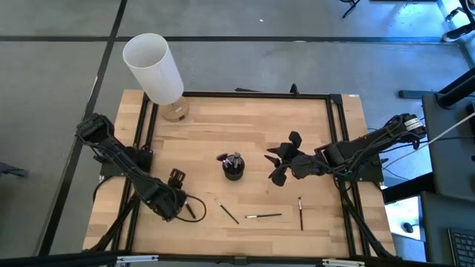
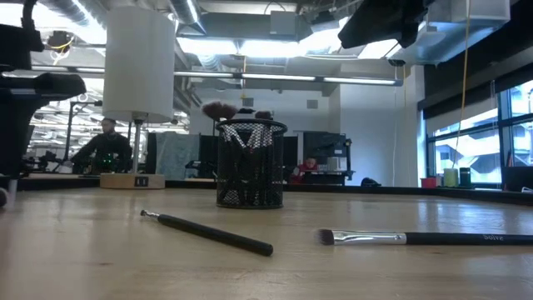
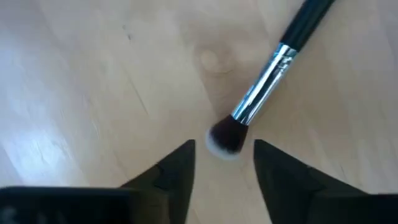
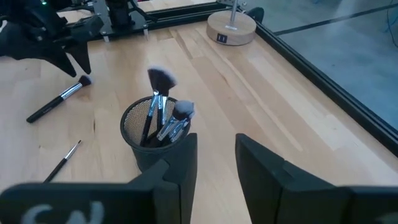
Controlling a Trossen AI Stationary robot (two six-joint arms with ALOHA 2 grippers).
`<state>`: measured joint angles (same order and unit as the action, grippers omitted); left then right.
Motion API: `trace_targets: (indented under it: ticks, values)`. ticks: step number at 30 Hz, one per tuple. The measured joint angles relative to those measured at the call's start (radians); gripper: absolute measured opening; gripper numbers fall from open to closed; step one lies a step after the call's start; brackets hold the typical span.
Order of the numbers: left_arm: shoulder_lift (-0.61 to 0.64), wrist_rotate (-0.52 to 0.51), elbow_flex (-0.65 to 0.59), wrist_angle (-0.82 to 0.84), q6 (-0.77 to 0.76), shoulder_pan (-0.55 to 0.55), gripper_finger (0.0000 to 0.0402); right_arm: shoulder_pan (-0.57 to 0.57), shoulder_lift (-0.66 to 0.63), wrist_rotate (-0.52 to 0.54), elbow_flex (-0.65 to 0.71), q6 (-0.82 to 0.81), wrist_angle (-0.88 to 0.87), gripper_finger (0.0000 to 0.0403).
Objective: Sort items
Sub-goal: Put the silver powder brush into the pen holder
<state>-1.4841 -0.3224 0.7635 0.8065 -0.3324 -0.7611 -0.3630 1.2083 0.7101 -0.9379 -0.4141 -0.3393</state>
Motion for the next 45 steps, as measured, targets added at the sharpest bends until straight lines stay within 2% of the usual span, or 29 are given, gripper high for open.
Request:
trace_targets:
  ticks: [3,6,15,21,26,31,38,45]
  values:
    - [-0.007,-0.015,0.000,0.000,0.039,0.005,0.0180,0.000,0.000,0.000,0.000,0.000,0.000,0.0110]
    - [-0.025,-0.042,0.000,-0.002,0.075,0.006,0.0175,0.000,0.000,0.000,0.000,0.000,0.000,0.0110]
    - [-0.130,0.036,0.008,-0.016,0.101,0.003,0.0088,0.000,0.000,-0.007,0.000,-0.004,-0.002,0.0110]
    - [-0.133,0.044,0.044,0.005,0.137,0.015,0.0014,0.000,0.000,-0.006,0.000,-0.004,-0.003,0.0110]
    - [-0.111,-0.004,0.098,0.044,0.146,0.038,0.0006,0.000,0.000,-0.006,0.000,-0.003,-0.003,0.0110]
    - [-0.106,-0.178,0.180,0.113,0.208,0.060,0.0005,0.000,0.000,-0.002,0.000,-0.002,-0.003,0.0110]
    - [-0.106,-0.427,0.313,0.317,0.370,0.086,0.0005,0.000,0.000,0.003,0.000,-0.001,-0.004,0.0110]
    - [-0.106,-0.734,0.436,0.438,0.506,0.120,0.0007,0.000,0.000,0.004,0.000,-0.003,-0.005,0.0110]
